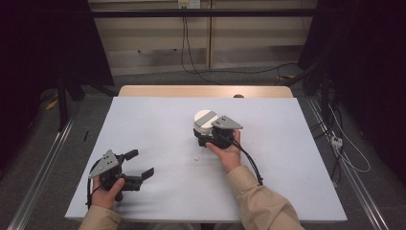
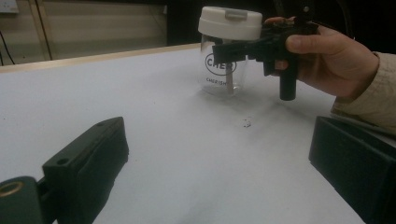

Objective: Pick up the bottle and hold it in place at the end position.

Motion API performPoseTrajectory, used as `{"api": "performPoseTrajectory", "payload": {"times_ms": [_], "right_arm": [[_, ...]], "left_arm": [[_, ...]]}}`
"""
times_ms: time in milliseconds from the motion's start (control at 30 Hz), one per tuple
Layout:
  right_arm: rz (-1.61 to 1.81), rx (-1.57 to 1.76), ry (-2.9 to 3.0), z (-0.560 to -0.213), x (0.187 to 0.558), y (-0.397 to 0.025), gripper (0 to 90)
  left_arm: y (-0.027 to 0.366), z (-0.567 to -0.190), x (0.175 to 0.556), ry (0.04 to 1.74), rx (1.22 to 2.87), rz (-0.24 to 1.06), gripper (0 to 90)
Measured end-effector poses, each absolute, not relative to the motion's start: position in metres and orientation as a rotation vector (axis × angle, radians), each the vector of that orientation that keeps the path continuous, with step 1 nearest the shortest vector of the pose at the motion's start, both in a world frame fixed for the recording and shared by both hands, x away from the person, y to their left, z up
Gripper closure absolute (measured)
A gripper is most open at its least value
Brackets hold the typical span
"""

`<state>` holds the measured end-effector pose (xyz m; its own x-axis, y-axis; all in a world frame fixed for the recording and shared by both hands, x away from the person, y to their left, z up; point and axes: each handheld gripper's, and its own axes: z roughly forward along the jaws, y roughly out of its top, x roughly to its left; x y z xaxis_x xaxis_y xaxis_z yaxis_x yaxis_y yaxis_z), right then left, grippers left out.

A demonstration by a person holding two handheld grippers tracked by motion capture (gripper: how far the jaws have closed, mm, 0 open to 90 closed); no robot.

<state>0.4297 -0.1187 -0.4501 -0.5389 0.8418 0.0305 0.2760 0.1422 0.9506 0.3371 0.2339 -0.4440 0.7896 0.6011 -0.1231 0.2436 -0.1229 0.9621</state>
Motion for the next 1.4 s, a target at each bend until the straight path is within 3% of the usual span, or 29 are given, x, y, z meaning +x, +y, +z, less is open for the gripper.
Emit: {"api": "performPoseTrajectory", "payload": {"times_ms": [1400], "right_arm": [[1.398,1.038,1.921,-0.4584,0.4314,-0.1129,18.2]], "left_arm": [[0.2333,-0.4453,0.3382,0.668,1.711,0.341,4.3]]}}
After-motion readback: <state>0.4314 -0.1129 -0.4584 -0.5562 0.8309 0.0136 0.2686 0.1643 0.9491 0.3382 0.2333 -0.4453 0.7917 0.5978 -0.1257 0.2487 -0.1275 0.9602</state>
